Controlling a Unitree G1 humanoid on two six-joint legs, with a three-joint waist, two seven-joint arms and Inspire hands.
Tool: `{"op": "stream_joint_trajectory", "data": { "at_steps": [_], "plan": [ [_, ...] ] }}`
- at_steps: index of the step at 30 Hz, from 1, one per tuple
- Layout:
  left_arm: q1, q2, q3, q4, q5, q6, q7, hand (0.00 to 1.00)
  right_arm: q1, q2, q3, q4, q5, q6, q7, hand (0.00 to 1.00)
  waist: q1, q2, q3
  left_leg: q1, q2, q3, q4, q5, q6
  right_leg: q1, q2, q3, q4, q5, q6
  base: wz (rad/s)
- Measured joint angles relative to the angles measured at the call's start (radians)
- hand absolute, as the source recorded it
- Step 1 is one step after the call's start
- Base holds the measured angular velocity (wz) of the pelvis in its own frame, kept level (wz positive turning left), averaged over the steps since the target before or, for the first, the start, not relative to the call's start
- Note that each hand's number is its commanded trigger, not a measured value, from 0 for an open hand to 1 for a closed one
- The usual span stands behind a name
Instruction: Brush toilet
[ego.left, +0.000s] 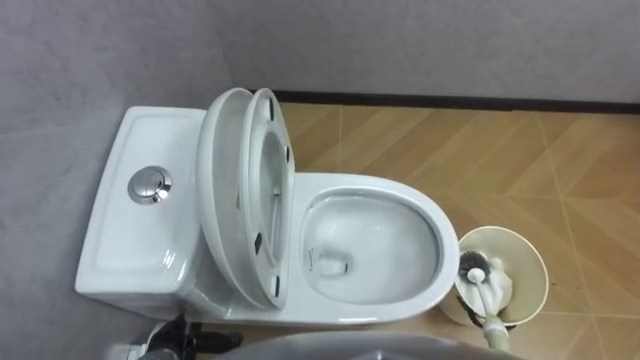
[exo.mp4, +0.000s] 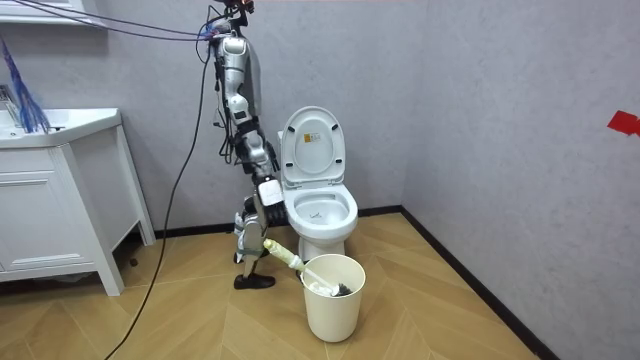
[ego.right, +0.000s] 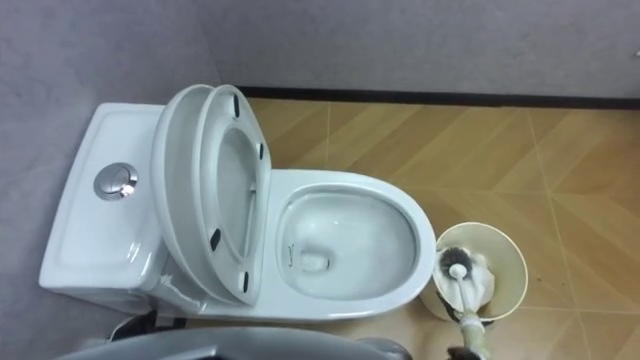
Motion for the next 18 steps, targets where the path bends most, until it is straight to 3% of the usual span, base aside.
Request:
{"op": "stream_joint_trajectory", "data": {
  "at_steps": [6,14,18],
  "plan": [
    [0.003,0.000,-0.014,0.001,-0.036,-0.016,0.016,0.00,-0.028,0.020,0.006,-0.060,0.067,-0.098,-0.093,0.00,0.003,-0.002,-0.0009,0.000,0.000,0.000,0.001,0.000,0.000,-0.001,0.000,0.000,0.000,0.002,-0.001,0.00],
    [0.003,0.004,-0.006,0.000,-0.006,-0.028,0.015,0.00,-0.092,0.016,0.005,-0.063,0.064,-0.138,-0.203,0.00,0.008,-0.005,-0.0006,-0.009,0.000,-0.003,0.003,0.000,0.000,-0.005,-0.001,-0.002,-0.004,0.003,-0.001,0.00],
    [0.003,0.009,-0.006,-0.001,0.015,-0.049,0.025,0.00,-0.098,0.013,0.006,-0.094,0.098,-0.157,-0.250,0.00,0.010,0.004,-0.0047,-0.038,0.000,-0.005,0.012,0.000,0.000,-0.025,-0.001,-0.012,-0.015,0.013,0.000,0.01]
  ]
}}
